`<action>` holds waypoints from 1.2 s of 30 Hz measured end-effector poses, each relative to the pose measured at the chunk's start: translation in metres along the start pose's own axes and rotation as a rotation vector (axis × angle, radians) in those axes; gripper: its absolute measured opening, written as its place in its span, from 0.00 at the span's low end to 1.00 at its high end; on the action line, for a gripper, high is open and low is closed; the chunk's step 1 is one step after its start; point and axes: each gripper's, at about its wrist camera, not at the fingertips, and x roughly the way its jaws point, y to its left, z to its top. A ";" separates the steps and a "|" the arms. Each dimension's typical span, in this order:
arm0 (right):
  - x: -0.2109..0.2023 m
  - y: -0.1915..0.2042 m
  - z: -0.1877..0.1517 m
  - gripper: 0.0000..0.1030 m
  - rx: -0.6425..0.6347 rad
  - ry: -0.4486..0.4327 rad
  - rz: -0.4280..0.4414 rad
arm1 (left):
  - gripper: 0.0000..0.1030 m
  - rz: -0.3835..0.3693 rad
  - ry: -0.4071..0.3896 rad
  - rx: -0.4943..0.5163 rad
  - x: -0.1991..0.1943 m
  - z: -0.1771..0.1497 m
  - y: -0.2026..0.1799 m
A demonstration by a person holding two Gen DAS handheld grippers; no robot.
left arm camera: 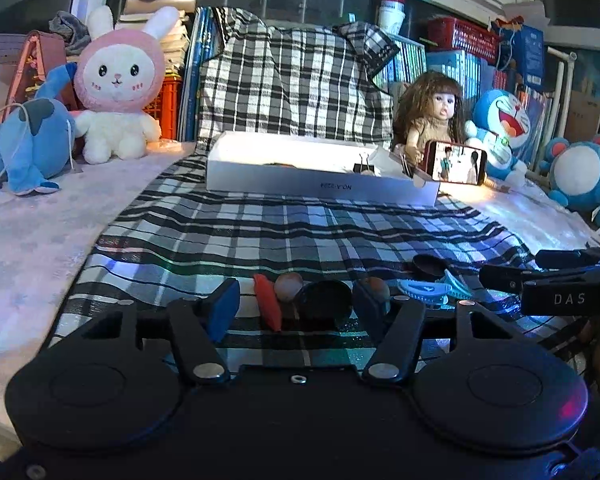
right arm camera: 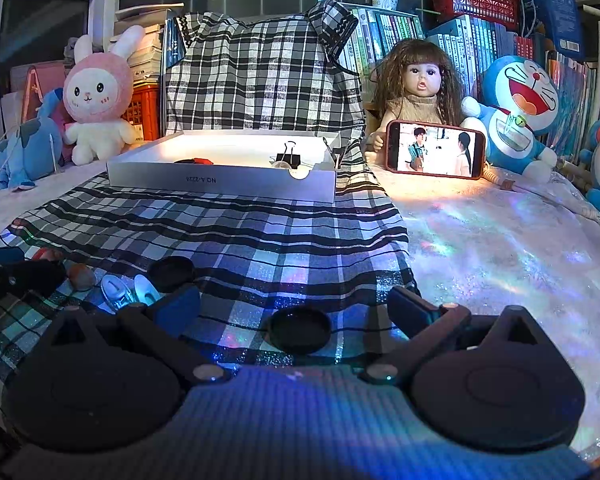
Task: Organize rigid objects
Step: 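Grasp a black round cap with the right tool while the left tool grasps a red marker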
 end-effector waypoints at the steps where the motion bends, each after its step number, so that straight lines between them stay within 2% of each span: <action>1: -0.001 -0.001 0.000 1.00 -0.003 -0.002 0.001 | 0.58 0.001 -0.005 -0.002 -0.003 0.000 0.002; 6: -0.007 -0.005 0.000 0.97 -0.017 -0.011 -0.002 | 0.56 0.020 -0.014 -0.020 -0.013 0.001 0.010; 10: -0.010 -0.009 -0.001 0.92 -0.001 -0.016 -0.013 | 0.49 0.042 -0.002 -0.041 -0.012 -0.001 0.018; 17: -0.011 -0.006 -0.004 0.84 -0.011 -0.004 -0.010 | 0.40 0.030 0.021 -0.059 -0.003 -0.003 0.019; 21: -0.010 -0.002 -0.006 0.77 -0.023 0.004 -0.015 | 0.20 0.055 0.026 -0.066 0.003 -0.005 0.016; 22: -0.009 -0.002 -0.007 0.75 -0.022 0.006 -0.019 | 0.18 0.064 0.025 -0.071 0.004 -0.005 0.016; 27: -0.008 -0.003 -0.009 0.65 -0.015 0.012 -0.035 | 0.16 0.092 0.012 -0.080 0.003 -0.004 0.020; 31: -0.008 -0.003 -0.009 0.63 -0.018 0.008 -0.041 | 0.17 0.102 0.007 -0.098 0.001 -0.005 0.024; 36: -0.007 0.000 -0.010 0.59 -0.025 0.009 -0.040 | 0.17 0.111 0.025 -0.062 0.003 -0.008 0.020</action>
